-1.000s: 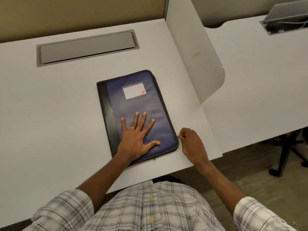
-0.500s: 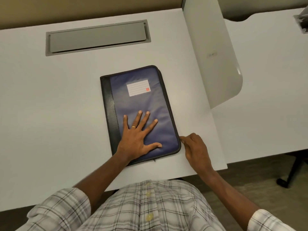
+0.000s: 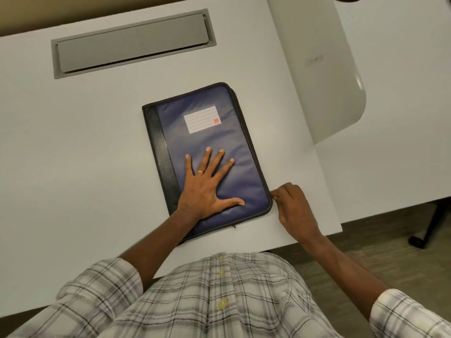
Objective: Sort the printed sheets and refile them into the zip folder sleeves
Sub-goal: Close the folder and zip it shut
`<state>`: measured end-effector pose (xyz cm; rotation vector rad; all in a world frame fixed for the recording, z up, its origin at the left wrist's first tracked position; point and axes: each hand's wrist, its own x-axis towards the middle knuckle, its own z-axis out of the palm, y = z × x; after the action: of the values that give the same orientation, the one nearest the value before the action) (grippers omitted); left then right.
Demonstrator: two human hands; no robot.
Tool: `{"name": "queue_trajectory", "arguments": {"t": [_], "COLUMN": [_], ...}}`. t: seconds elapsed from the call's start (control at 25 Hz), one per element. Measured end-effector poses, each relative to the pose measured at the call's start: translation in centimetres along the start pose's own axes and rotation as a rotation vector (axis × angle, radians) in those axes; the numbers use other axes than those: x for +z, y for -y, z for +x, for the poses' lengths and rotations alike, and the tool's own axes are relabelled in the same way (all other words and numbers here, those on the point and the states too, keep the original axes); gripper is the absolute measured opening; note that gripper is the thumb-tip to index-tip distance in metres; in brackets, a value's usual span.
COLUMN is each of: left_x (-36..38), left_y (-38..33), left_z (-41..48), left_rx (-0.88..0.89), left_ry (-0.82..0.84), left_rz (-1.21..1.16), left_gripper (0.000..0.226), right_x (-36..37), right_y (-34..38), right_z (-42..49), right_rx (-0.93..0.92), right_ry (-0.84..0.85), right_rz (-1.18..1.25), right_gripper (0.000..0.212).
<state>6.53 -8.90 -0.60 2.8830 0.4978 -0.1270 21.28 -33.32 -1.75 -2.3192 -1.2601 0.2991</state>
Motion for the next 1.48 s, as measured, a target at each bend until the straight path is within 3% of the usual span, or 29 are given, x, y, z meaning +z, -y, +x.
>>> {"name": "queue_trajectory", "arguments": {"t": [0.28,0.8,1.0,1.12,1.24,1.36,1.48], "left_x": [-0.1,0.0,-0.1,-0.2,-0.3,-0.2,-0.2], "left_y": [0.1,0.1,0.1,0.1,0.1,0.1,0.2], "left_z": [0.0,-0.1,-0.1,-0.1,-0.1,-0.1,-0.1], "left_rx": [0.006,0.051,0.048,0.049,0.050,0.053,0.065], "left_ry": [0.028,0.018,0.014,0.012,0.013,0.022,0.030], "left_rz": [0.027,0.029,0.022,0.013,0.011,0.014,0.024], "left_gripper": [0.114,0.114,0.115,0.115,0.116,0.116,0.118], "right_x": [0.4,0.6,-1.0,-2.5,-2.9,-2.2,-1.6], "right_y": [1.0,-0.2,-0.5,-1.3,-1.8,-1.9,-1.3], "right_z": [-2.9,2.7,3.9,4.9,5.8,5.6,4.9], "right_rx": [0.032,-0.007,-0.022,0.023,-0.040,-0.172,-0.140], "right_ry": [-0.038,-0.054,-0.025,0.101,0.168,0.127,0.059], "right_rz": [-0.020,-0.029,0.180,0.311,0.216,0.070,0.043], "right_gripper": [0.021,0.022,0.017,0.027,0.025,0.013,0.012]}}
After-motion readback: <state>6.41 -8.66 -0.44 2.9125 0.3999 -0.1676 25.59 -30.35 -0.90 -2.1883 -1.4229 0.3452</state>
